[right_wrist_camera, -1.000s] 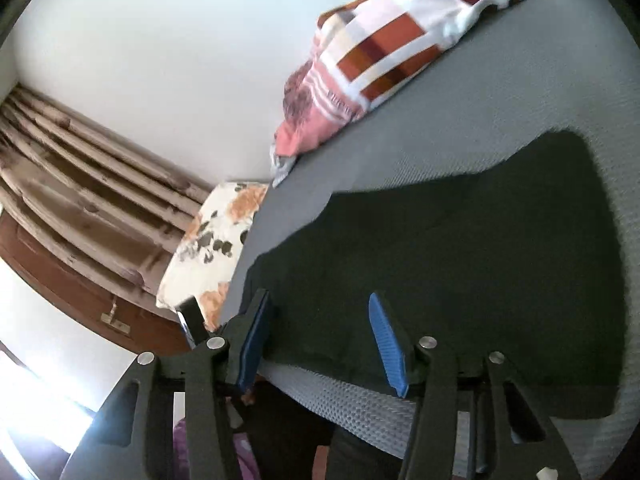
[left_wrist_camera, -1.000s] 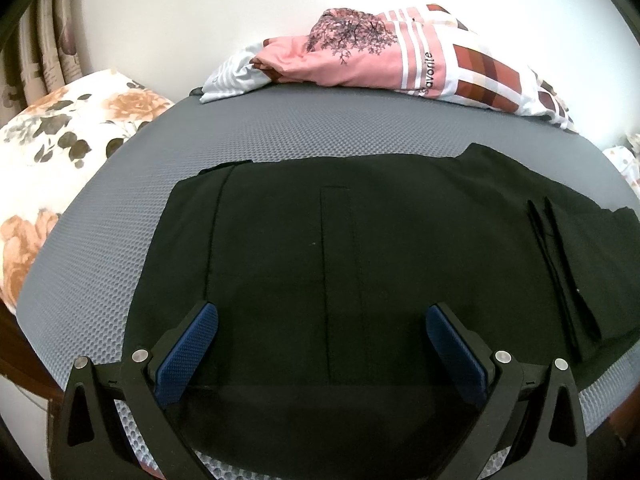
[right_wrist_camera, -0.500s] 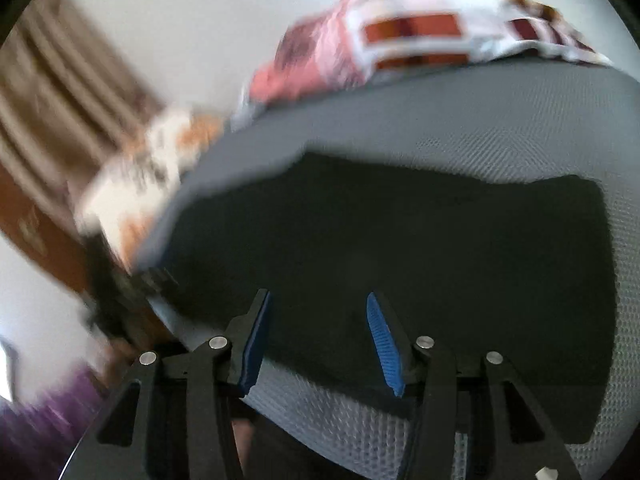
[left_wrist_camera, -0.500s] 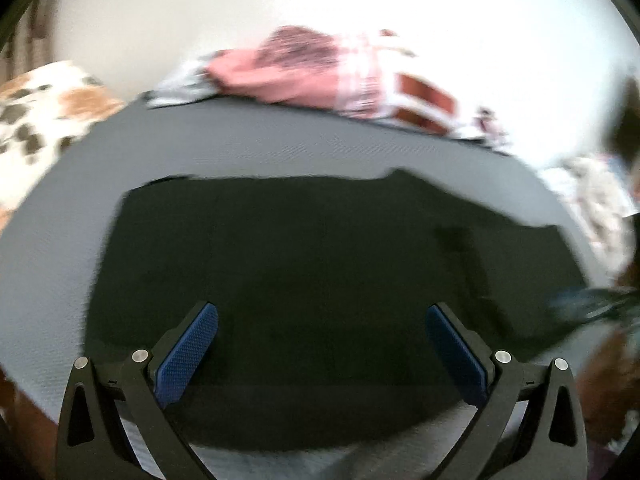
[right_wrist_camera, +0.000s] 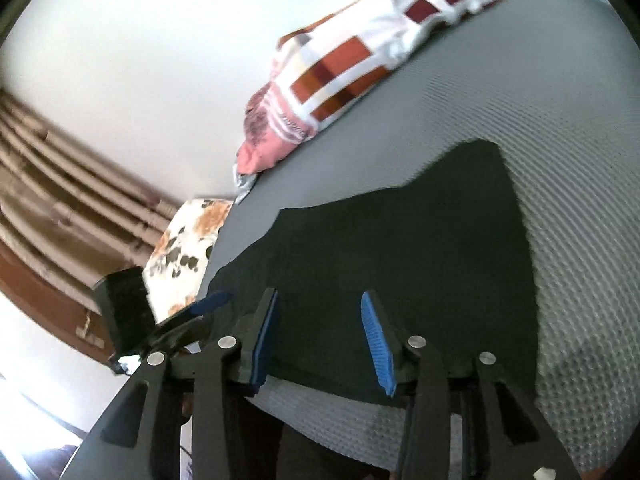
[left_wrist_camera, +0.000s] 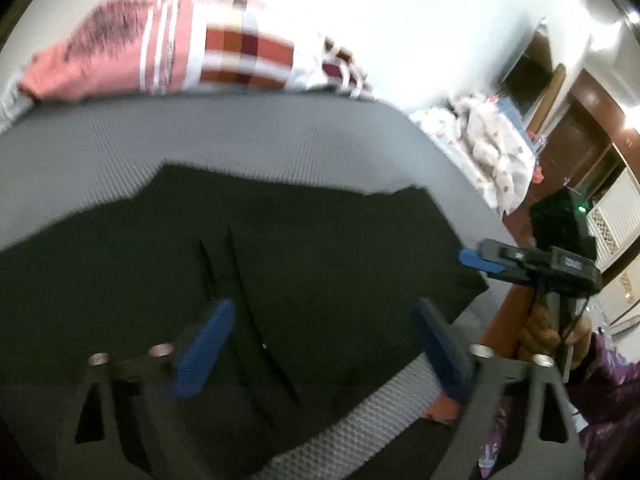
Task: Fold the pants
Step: 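Close the left tool on the folded trouser edge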
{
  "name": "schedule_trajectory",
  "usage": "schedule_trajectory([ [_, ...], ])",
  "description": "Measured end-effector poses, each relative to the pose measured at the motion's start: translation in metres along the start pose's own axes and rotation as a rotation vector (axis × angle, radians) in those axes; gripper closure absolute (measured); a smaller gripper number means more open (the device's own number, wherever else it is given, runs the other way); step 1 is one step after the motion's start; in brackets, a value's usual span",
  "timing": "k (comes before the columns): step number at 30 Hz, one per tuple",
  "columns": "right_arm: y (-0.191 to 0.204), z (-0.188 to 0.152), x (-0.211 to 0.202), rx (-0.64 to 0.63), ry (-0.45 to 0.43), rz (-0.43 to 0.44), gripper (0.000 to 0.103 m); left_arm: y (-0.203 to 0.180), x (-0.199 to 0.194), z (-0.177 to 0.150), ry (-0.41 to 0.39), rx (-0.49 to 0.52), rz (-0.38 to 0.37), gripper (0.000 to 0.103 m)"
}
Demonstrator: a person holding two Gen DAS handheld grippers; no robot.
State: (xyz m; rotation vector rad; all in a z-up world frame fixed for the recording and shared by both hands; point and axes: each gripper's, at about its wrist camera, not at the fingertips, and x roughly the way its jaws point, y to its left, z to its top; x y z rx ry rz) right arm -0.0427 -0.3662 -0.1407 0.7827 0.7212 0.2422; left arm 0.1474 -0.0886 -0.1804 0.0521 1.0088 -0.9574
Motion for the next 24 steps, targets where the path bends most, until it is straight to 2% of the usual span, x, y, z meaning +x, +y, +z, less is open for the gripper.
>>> schedule_trajectory([
  [1,-0.004,-0.002,-0.001,0.008,0.000,-0.004,0.062,0.004,0.009,0.001,0.030,-0.007,-0.007,0.032],
  [3,-0.007,-0.004,0.002,0.016,0.006,-0.008,0.062,0.006,0.017,0.000,0.052,-0.012,-0.026,0.035],
  [6,-0.015,-0.003,0.006,0.026,0.013,-0.005,0.061,0.009,0.024,0.002,0.069,-0.016,0.013,0.035],
  [8,-0.017,-0.003,0.006,0.029,0.014,0.001,0.061,0.010,0.020,0.003,0.046,-0.027,0.026,0.035],
  [9,-0.018,-0.002,0.005,0.030,0.012,0.005,0.061,0.010,0.019,0.004,0.040,-0.028,0.067,0.034],
  [10,-0.018,-0.001,0.005,0.030,0.011,0.009,0.061,0.012,0.021,0.004,0.048,-0.030,0.077,0.034],
  [13,-0.019,0.000,0.006,0.031,0.015,0.011,0.061,0.015,0.030,0.002,0.099,-0.051,0.008,0.034],
  [15,-0.020,-0.001,0.008,0.033,0.017,0.008,0.060,0.008,0.032,-0.001,0.107,-0.014,0.031,0.035],
  [17,-0.021,-0.001,0.009,0.036,0.016,0.008,0.060,0.002,0.033,-0.002,0.108,0.018,0.075,0.044],
  [18,-0.021,-0.002,0.009,0.037,0.016,0.007,0.060,0.003,0.033,-0.002,0.107,0.010,0.095,0.076],
  [19,-0.021,-0.001,0.011,0.036,0.016,0.004,0.060,0.010,0.034,-0.002,0.112,-0.027,0.115,0.096],
  [21,-0.022,0.001,0.012,0.037,0.015,0.001,0.060,0.021,0.031,-0.002,0.099,-0.105,0.076,0.096],
  [24,-0.022,0.000,0.014,0.041,0.017,0.009,0.060,0.018,0.027,-0.005,0.088,-0.112,0.094,0.096],
])
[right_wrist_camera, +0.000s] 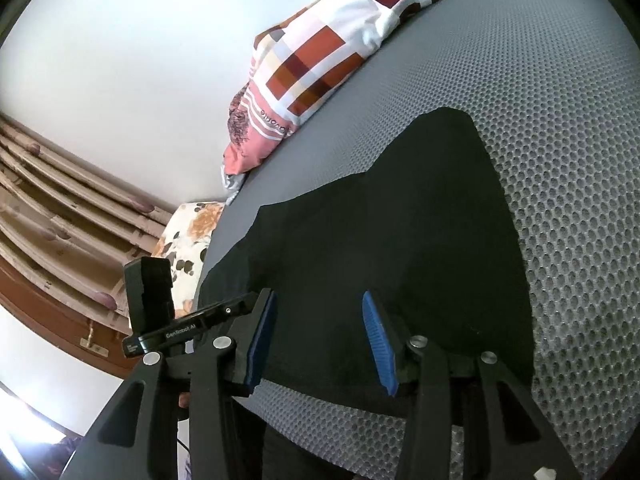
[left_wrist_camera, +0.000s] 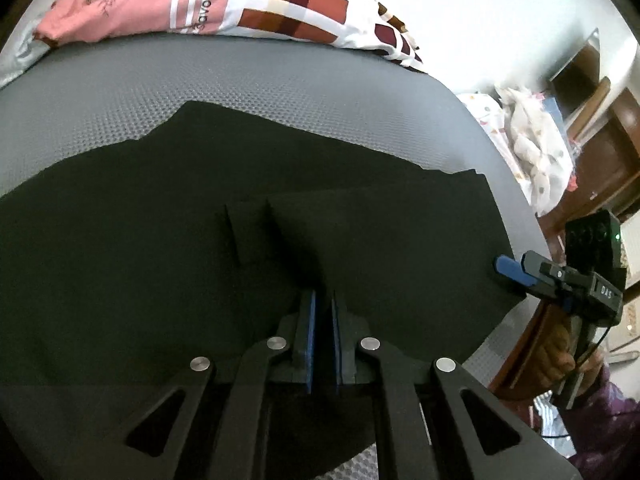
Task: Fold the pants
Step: 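Close the left tool on the folded trouser edge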
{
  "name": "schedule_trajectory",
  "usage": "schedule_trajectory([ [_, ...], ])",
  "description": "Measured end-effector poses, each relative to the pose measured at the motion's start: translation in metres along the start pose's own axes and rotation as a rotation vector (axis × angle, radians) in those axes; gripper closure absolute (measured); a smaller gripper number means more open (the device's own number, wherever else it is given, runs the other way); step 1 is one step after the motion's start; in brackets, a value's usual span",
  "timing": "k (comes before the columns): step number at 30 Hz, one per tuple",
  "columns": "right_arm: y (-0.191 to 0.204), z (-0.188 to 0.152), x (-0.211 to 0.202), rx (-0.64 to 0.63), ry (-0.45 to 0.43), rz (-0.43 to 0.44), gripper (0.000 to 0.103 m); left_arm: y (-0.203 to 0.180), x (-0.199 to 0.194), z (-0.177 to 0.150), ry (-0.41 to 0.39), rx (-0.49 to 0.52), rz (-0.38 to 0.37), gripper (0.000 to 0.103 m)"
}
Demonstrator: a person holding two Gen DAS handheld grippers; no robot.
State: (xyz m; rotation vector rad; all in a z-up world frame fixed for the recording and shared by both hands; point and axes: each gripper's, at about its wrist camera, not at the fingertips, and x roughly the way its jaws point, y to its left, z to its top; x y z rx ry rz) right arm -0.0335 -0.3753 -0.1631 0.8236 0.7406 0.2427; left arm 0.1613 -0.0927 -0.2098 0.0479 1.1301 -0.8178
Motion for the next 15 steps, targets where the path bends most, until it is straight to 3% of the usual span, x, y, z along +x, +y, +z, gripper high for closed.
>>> schedule_trajectory([
  [7,-0.003,0.002,-0.002,0.022,-0.016,0.031,0.060,-0.007,-0.025,-0.005,-0.064,-0.002,0.038,0.096],
  [15,0.000,-0.002,0.002,-0.001,-0.006,0.029,0.059,0.002,-0.009,-0.011,-0.041,-0.014,0.117,0.096],
])
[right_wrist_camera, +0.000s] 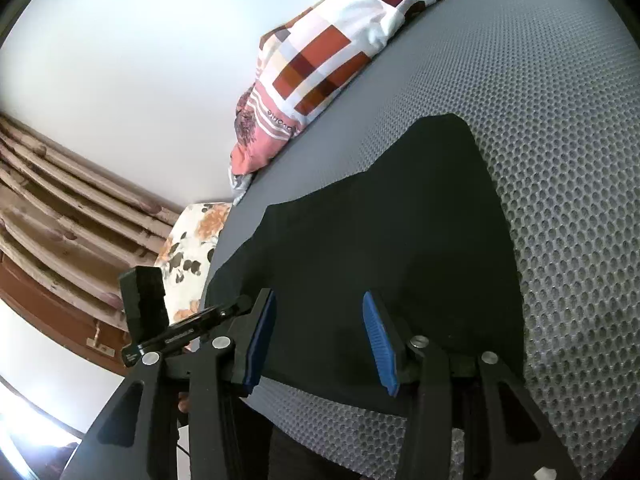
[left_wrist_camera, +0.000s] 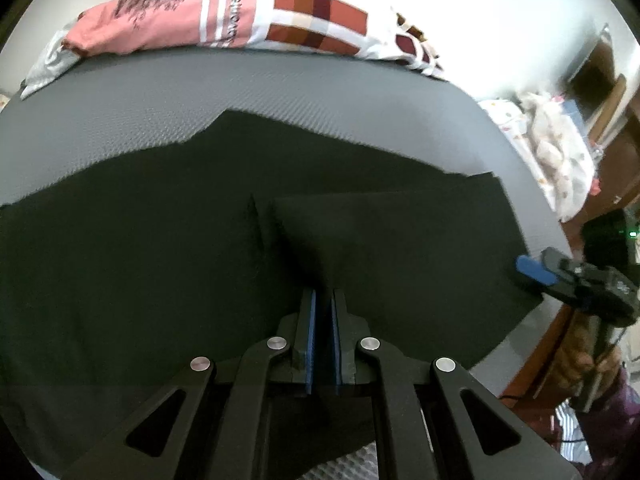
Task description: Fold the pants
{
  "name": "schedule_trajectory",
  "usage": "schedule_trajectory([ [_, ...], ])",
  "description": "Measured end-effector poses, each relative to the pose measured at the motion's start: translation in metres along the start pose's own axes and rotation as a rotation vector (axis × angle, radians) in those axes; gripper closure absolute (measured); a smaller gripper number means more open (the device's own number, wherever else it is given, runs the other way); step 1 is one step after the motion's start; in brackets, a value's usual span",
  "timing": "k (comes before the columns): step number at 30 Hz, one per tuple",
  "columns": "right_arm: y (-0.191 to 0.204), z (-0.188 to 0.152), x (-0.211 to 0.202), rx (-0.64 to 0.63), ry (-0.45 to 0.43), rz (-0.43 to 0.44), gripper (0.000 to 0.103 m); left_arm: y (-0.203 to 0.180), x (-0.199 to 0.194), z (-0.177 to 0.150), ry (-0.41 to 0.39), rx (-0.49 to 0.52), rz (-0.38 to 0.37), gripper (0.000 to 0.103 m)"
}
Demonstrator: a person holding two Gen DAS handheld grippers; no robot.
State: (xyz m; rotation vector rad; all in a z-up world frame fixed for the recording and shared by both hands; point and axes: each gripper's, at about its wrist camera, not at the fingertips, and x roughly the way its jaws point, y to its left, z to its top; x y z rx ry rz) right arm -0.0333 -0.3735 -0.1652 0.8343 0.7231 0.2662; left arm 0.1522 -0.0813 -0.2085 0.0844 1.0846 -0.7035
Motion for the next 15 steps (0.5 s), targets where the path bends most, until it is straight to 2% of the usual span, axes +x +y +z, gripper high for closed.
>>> schedule_trajectory([
  [7,-0.010,0.003,-0.013,0.043,-0.025,0.041,0.059,-0.002,-0.005,-0.008,-0.024,-0.023,0.047,0.096],
  [12,-0.030,0.010,-0.026,0.123,-0.065,0.052,0.056,0.001,-0.001,-0.010,-0.030,-0.048,0.029,0.096],
  [15,-0.023,0.025,-0.034,0.079,-0.114,0.056,0.056,0.001,-0.001,-0.010,-0.034,-0.041,0.026,0.095],
])
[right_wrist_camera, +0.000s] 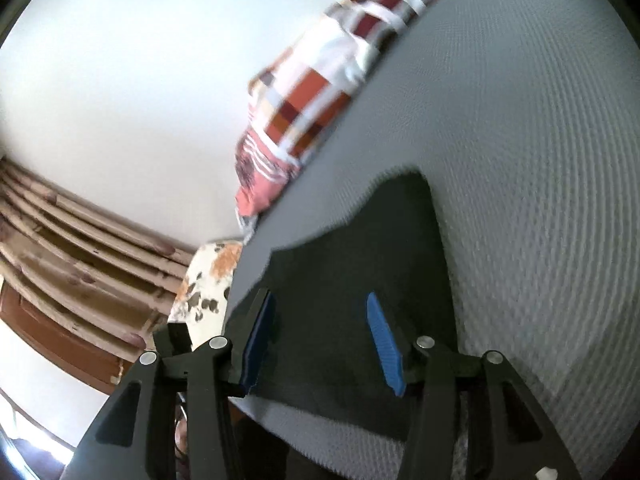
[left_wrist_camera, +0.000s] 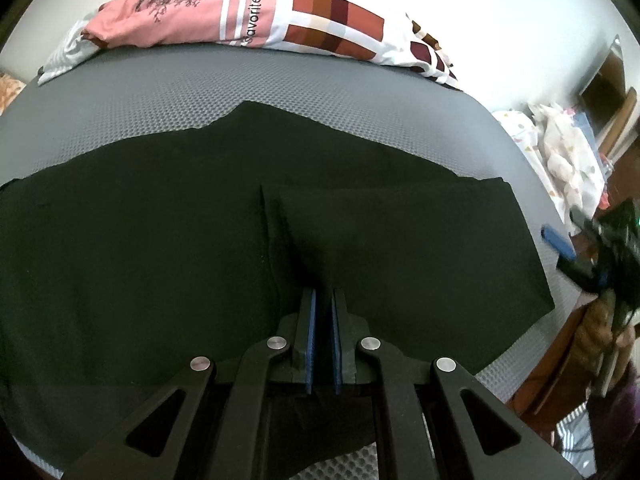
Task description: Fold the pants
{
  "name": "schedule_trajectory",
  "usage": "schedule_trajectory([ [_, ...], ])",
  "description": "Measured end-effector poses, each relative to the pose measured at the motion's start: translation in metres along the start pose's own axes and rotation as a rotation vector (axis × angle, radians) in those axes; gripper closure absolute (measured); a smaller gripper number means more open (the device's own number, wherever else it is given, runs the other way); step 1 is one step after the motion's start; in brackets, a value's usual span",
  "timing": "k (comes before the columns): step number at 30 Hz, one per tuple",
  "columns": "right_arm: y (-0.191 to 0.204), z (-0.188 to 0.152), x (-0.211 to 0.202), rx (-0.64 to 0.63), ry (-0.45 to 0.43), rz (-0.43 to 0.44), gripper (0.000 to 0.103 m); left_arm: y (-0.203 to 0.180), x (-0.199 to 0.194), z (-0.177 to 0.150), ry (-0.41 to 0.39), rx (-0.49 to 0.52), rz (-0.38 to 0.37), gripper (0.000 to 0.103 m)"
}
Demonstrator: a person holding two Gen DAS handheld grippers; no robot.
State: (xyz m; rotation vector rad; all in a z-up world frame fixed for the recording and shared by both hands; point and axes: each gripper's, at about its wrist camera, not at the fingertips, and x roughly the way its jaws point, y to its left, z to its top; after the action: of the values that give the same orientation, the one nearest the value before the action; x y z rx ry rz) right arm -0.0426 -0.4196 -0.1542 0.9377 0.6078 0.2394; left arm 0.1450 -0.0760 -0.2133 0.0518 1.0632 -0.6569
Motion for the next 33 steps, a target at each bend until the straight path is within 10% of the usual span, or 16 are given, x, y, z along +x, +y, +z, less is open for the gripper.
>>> schedule_trajectory([
  [8,0.006,0.043,0.050,-0.127,0.083,-0.114,0.062,0.003,0.001,0.000,-0.004,-0.013,-0.014,0.094],
  [11,-0.020,0.052,0.064,-0.084,0.112,-0.263,0.103,0.004,0.001,0.000,-0.008,-0.016,-0.020,0.093],
  [33,-0.074,0.058,0.025,0.234,0.023,-0.062,0.097,0.009,-0.001,-0.002,-0.020,-0.018,-0.045,0.091],
])
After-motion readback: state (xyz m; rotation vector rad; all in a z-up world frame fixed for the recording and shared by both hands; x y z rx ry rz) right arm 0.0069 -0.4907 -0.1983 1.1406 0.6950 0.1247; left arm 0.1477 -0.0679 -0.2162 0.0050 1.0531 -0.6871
